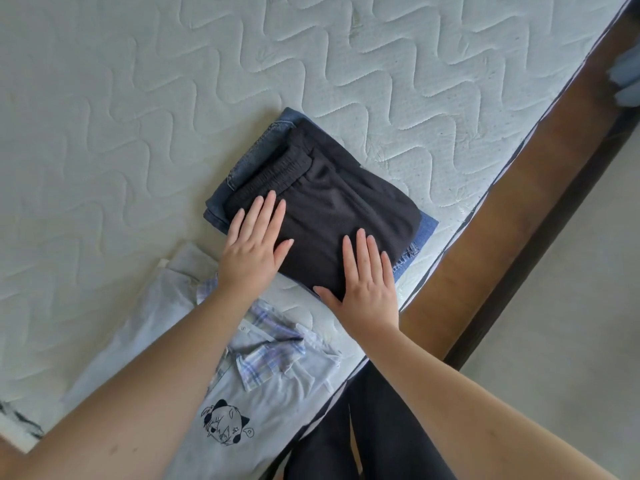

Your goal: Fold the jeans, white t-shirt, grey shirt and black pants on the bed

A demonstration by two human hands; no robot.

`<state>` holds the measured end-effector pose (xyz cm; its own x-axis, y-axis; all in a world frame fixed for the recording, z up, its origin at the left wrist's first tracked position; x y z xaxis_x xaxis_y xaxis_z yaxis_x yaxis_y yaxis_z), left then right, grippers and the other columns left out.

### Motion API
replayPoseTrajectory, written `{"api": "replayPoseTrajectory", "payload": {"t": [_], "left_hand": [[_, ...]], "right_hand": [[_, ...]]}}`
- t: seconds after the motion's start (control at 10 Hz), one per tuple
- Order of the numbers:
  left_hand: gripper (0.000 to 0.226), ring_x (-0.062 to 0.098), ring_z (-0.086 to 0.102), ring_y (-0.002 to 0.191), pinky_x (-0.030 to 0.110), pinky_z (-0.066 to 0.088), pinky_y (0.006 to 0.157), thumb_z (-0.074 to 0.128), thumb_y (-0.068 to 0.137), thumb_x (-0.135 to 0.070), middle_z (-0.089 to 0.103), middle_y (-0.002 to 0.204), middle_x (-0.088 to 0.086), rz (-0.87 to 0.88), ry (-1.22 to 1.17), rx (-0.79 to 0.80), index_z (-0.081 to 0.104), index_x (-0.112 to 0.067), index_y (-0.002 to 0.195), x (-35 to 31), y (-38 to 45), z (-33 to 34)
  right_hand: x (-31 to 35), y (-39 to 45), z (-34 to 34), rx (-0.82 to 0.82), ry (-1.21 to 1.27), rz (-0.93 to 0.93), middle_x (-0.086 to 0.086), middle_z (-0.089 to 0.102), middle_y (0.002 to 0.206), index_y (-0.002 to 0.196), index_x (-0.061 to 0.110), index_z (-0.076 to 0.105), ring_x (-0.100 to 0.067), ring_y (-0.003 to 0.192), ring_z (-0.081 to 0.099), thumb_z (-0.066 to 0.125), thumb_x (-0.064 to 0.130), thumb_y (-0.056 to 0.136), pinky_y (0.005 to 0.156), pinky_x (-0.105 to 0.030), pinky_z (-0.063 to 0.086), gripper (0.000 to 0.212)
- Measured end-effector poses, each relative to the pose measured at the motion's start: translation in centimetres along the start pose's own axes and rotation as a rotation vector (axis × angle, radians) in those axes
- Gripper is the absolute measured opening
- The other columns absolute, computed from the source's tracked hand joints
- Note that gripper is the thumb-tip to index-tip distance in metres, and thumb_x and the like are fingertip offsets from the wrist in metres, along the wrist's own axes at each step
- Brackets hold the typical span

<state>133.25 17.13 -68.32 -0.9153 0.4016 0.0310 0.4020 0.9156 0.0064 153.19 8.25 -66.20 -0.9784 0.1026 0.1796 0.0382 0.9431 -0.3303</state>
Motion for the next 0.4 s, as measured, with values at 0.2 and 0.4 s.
{"api": "replayPoseTrajectory", "payload": {"t": [0.2, 0.4], "left_hand": [[0.051, 0.024, 0.021, 0.150, 0.056, 0.018, 0.118, 0.035, 0.104, -0.040, 0.018, 0.164, 0.001, -0.104, 0.032, 0.132, 0.029, -0.029, 0.154, 0.4, 0.1, -2.7], [0.057, 0.034, 0.032, 0.142, 0.056, 0.033, 0.108, 0.052, 0.094, -0.021, 0.033, 0.155, 0.015, -0.229, -0.080, 0.331, 0.040, -0.018, 0.149, 1.7, -3.5, -7.7]], "right_hand": [[-2.1, -2.4, -1.1, 0.162, -0.037, -0.028, 0.001, -0.014, 0.163, 0.156, 0.020, -0.011, -0.017, 0.151, -0.009, 0.026, 0.066, 0.096, 0.122, -0.035, -0.002, 0.084], [-1.7, -3.0, -5.8, 0.327, -0.034, -0.066, -0.004, 0.008, 0.165, 0.156, 0.014, 0.012, -0.021, 0.151, 0.006, 0.039, 0.048, 0.101, 0.122, -0.039, 0.009, 0.070]]}}
Point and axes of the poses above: each hand's wrist, its own y-axis towards the middle knuckle, its own z-axis out of the palm, x = y × z, the point moved 2 cm from there along y, towards the middle knuckle
